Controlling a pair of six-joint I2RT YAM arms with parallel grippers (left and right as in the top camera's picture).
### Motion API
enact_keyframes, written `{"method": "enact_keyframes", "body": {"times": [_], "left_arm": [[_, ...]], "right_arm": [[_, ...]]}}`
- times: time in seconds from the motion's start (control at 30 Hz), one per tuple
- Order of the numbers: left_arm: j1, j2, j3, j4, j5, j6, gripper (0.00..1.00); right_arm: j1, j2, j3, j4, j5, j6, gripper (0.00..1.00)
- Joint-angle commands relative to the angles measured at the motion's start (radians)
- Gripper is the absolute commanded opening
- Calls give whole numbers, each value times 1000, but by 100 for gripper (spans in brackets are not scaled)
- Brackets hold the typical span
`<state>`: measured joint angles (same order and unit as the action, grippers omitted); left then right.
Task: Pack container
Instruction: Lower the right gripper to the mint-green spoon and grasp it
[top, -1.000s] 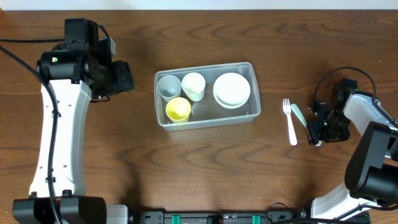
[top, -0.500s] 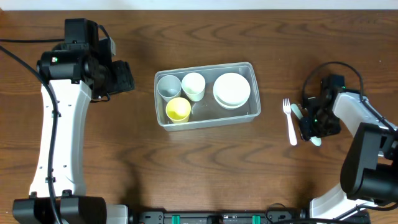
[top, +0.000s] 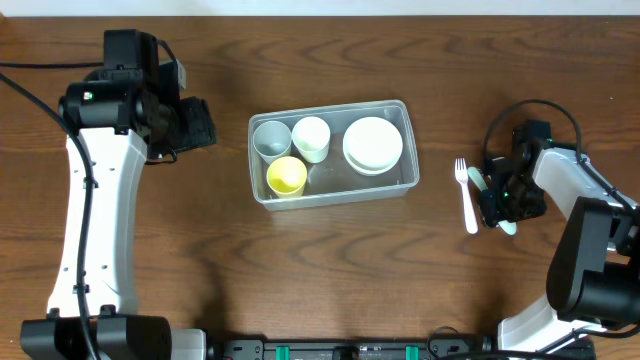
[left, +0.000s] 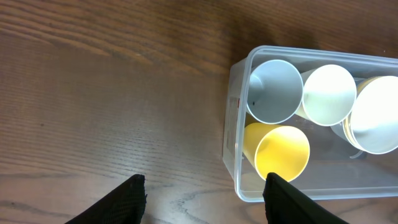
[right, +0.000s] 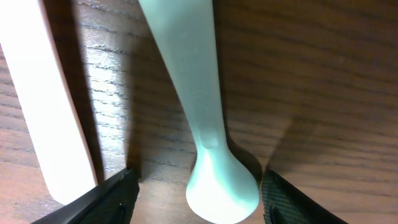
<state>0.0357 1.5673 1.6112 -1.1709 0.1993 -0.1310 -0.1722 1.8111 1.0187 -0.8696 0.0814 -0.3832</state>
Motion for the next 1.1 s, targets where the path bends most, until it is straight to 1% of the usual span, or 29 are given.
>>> {"method": "enact_keyframes", "body": {"times": [0.0, 0.23, 0.37, 0.6, 0.67, 0.93, 1.03, 1.07], "left_arm": [[3, 4, -4, -3, -8, -1, 62], [3, 4, -4, -3, -8, -1, 62], [3, 4, -4, -3, -8, -1, 62], [3, 4, -4, -6, -9, -1, 62], [3, 4, -4, -7, -8, -1, 62], [3, 4, -4, -7, -8, -1, 62], [3, 4, -4, -6, -8, -1, 62], [3, 4, -4, -6, -9, -1, 62]], "right_arm": [[1, 47, -40, -2, 28, 2, 63], [-26, 47, -40, -5, 27, 2, 55], [-34, 47, -40, -5, 27, 3, 47], [-34, 47, -40, -5, 27, 5, 39], [-34, 47, -40, -5, 27, 5, 34], [-34, 47, -40, 3, 26, 6, 23], [-34, 47, -40, 19, 15, 33, 20], [-34, 47, -40, 29, 15, 52, 17]]}}
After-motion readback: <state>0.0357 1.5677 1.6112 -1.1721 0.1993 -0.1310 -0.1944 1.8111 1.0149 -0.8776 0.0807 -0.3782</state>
